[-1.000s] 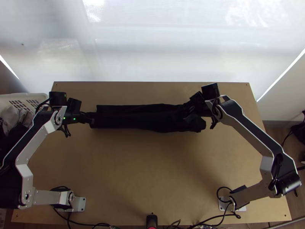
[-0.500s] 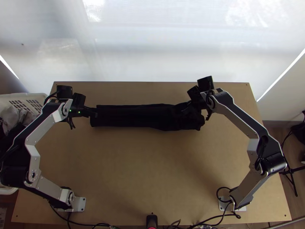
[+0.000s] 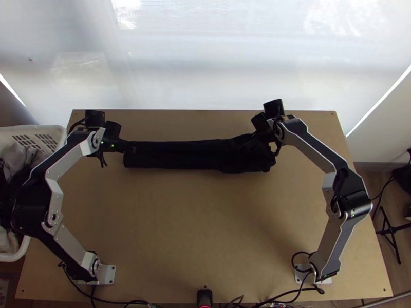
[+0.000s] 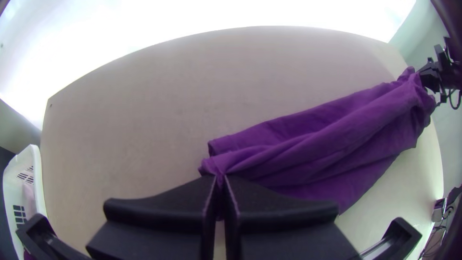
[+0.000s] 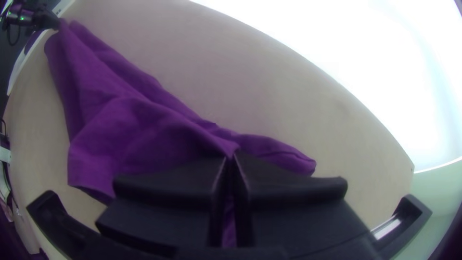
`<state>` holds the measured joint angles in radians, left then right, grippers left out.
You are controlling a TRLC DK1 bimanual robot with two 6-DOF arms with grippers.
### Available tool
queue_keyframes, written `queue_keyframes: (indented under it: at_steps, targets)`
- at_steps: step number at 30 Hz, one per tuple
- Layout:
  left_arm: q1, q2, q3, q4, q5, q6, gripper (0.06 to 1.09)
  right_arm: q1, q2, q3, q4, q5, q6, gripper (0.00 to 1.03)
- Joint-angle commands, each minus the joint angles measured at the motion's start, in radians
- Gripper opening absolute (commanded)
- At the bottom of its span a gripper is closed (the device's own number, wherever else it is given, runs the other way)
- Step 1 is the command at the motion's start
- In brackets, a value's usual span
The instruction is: Fold the t-shirt
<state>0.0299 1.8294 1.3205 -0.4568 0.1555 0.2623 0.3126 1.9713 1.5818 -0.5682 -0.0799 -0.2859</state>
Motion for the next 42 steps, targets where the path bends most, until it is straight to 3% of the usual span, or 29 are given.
queue_keyframes:
  at_steps: [1, 38, 39, 40, 42]
  targets:
    - [-0.002, 0.064, 0.051, 0.007, -0.008, 0.003, 0.09, -0.01, 0.061, 0.057, 0.002, 0.005, -0.004, 0.03]
    - [-0.028, 0.263, 0.22, 0.02, -0.039, 0.005, 0.09, -0.038, 0.159, 0.073, 0.002, 0.014, -0.01, 0.03]
    - [-0.028, 0.265, 0.221, 0.02, -0.039, 0.002, 0.09, -0.038, 0.158, 0.073, 0.001, 0.014, -0.006, 0.1]
    - [-0.03, 0.263, 0.221, 0.02, -0.039, -0.005, 0.12, -0.038, 0.15, 0.07, 0.001, 0.014, -0.001, 0.27]
    - [-0.033, 0.246, 0.221, 0.007, -0.034, -0.021, 0.41, -0.038, 0.126, 0.067, 0.001, 0.014, 0.021, 0.77]
